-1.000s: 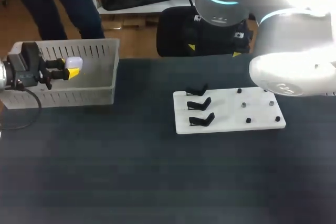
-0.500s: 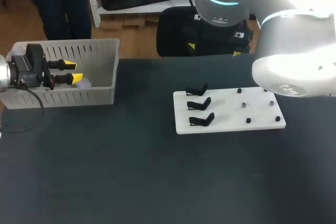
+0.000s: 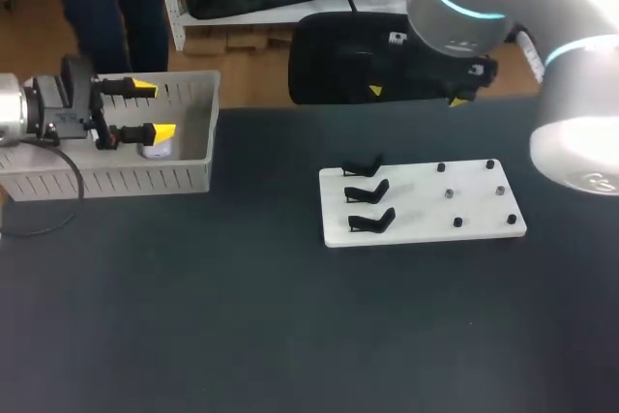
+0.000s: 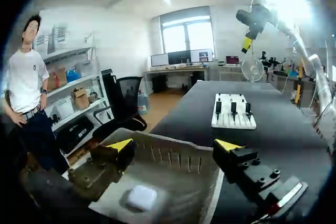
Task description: Pick up each earbud case from the left stands, insert the matching earbuds, close the lid, and place the case in the box.
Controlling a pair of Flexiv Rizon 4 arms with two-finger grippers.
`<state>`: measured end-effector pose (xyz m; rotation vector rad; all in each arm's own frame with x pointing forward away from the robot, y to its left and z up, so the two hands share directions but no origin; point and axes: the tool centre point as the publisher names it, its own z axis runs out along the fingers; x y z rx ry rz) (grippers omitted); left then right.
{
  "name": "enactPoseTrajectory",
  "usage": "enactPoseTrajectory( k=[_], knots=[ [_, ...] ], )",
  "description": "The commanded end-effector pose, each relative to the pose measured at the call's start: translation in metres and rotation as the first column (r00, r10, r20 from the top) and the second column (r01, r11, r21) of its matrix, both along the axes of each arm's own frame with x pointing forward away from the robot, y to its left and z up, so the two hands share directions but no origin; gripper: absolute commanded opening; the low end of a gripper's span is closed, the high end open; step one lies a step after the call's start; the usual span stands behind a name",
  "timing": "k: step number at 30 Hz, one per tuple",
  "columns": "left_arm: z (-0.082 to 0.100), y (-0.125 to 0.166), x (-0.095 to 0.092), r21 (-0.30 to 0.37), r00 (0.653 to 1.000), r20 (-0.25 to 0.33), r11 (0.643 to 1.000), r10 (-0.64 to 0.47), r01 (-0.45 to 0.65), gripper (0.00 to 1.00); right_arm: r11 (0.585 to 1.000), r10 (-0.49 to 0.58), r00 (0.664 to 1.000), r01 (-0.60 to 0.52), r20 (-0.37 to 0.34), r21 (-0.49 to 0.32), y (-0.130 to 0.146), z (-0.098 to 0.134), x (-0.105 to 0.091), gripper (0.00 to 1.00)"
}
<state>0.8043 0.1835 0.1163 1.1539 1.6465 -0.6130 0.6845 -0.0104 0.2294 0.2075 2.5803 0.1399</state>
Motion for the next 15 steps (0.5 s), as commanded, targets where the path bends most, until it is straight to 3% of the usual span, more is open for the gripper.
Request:
enactPoseTrajectory(
  k=[1, 9, 15],
  knots=[
    [0.016, -0.020, -0.026, 0.028, 0.999, -0.014, 0.999, 0.029, -0.029, 1.00, 0.999, 0.039, 0.999, -0.039, 0.016, 0.033, -0.015, -0.009, -0.006, 1.00],
    [0.027, -0.066, -0.060, 0.040, 0.999, -0.034, 0.999, 0.002, -0.001, 1.00, 0.989, 0.129, 0.992, -0.129, 0.013, 0.069, -0.039, -0.020, -0.011, 1.00],
    [0.031, -0.095, -0.078, 0.036, 0.998, -0.064, 0.999, 0.021, -0.019, 1.00, 0.952, 0.292, 0.956, -0.292, 0.011, 0.088, -0.054, -0.025, -0.014, 1.00]
  ],
)
